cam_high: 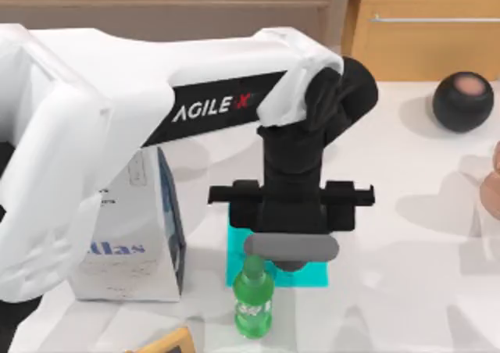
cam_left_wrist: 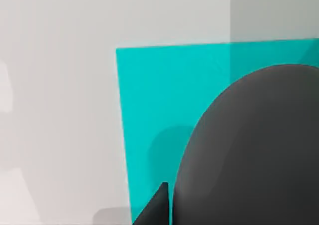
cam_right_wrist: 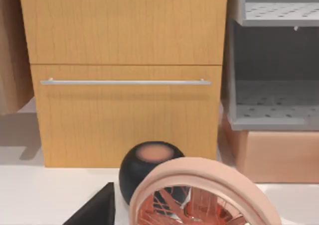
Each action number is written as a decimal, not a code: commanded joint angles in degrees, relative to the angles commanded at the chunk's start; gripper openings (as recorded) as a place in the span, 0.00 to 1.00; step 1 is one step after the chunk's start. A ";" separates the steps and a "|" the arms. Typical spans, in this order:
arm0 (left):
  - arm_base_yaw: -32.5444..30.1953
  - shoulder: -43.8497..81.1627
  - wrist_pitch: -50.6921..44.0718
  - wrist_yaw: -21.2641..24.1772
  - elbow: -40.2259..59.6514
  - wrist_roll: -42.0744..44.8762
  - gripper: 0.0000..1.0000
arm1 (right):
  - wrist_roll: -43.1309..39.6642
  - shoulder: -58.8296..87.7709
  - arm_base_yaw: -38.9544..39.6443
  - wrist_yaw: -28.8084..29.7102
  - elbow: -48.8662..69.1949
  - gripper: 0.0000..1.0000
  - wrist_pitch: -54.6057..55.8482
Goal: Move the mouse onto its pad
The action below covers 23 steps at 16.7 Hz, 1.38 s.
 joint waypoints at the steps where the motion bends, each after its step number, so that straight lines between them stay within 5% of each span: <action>1: 0.41 -0.36 0.84 -0.75 -0.65 -0.57 0.00 | 0.00 0.00 0.00 0.00 0.00 1.00 0.00; 8: 1.30 -0.23 2.61 -2.59 -2.42 -1.88 0.00 | 0.00 0.00 0.00 0.00 0.00 1.00 0.00; 21: 1.30 -0.23 2.61 -2.59 -2.42 -1.88 0.98 | 0.00 0.00 0.00 0.00 0.00 1.00 0.00; 23: 1.30 -0.23 2.61 -2.59 -2.42 -1.88 1.00 | 0.00 0.00 0.00 0.00 0.00 1.00 0.00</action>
